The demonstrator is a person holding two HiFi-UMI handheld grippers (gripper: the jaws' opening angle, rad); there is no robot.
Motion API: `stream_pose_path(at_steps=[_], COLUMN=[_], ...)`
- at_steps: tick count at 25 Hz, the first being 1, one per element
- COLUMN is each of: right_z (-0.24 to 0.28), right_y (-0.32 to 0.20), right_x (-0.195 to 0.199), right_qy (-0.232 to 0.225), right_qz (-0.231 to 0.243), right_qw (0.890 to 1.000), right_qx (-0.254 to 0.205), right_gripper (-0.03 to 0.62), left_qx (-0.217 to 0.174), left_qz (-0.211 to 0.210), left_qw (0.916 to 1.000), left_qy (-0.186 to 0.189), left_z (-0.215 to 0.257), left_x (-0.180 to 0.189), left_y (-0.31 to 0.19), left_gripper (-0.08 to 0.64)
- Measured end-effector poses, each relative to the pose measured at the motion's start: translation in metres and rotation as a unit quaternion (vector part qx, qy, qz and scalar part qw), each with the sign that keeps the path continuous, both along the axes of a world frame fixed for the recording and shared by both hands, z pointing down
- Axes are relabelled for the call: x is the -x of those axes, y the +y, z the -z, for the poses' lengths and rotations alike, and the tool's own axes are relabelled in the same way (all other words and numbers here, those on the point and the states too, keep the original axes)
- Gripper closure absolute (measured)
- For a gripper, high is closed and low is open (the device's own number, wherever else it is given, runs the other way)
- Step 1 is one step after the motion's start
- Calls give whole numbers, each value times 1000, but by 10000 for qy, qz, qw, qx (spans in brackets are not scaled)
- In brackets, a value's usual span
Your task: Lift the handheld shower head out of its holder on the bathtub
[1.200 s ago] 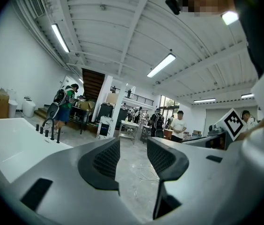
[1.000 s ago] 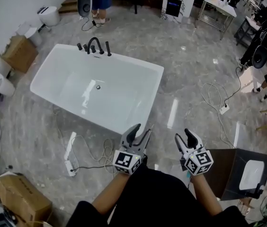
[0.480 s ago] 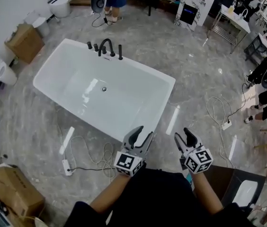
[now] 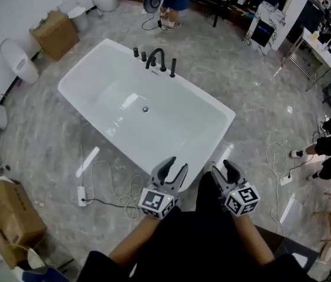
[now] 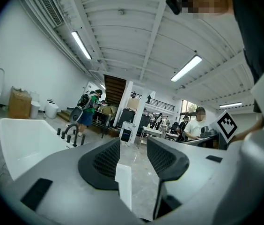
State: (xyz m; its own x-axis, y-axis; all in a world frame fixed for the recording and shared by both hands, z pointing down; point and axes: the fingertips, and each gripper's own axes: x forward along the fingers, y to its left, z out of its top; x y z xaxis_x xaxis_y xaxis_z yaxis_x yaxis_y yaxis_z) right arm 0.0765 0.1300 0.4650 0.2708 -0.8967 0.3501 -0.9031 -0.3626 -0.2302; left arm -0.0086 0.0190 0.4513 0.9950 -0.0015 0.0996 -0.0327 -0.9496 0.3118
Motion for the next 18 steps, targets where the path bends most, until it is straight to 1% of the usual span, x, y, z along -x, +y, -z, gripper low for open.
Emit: stream_pose_path(at_steps=[4, 8, 11, 13, 16, 18], right_z=[0, -4, -6, -11, -20, -22], right_y=[-28, -57, -86, -102, -119, -130], right_x=[-40, -96, -144, -170, -197, -205], right_qy=[-97, -62, -111, -203, -312, -361], right_qz=[414, 1021, 1382, 1648, 2011, 2248], right_qw=[9989, 9946, 9901, 9860, 9790, 9736], right_qx=[-195, -188, -200, -173, -130, -126], right_gripper=[413, 413, 413, 413, 413, 413], left_qx=[-112, -148, -91, -128, -215, -216], left_qz=[472, 1001, 1450, 1725, 2084, 2305], left_qw=[9988, 9948, 9892, 9846, 9775, 9726], left_qy=[-56, -135, -213, -246, -233, -205], left_z=[-1, -4, -2, 3, 9, 9], left_x=[-27, -74, -108, -126, -148, -157], left_y=[-18, -44, -71, -82, -89, -90], left_gripper=[402, 402, 402, 402, 402, 402])
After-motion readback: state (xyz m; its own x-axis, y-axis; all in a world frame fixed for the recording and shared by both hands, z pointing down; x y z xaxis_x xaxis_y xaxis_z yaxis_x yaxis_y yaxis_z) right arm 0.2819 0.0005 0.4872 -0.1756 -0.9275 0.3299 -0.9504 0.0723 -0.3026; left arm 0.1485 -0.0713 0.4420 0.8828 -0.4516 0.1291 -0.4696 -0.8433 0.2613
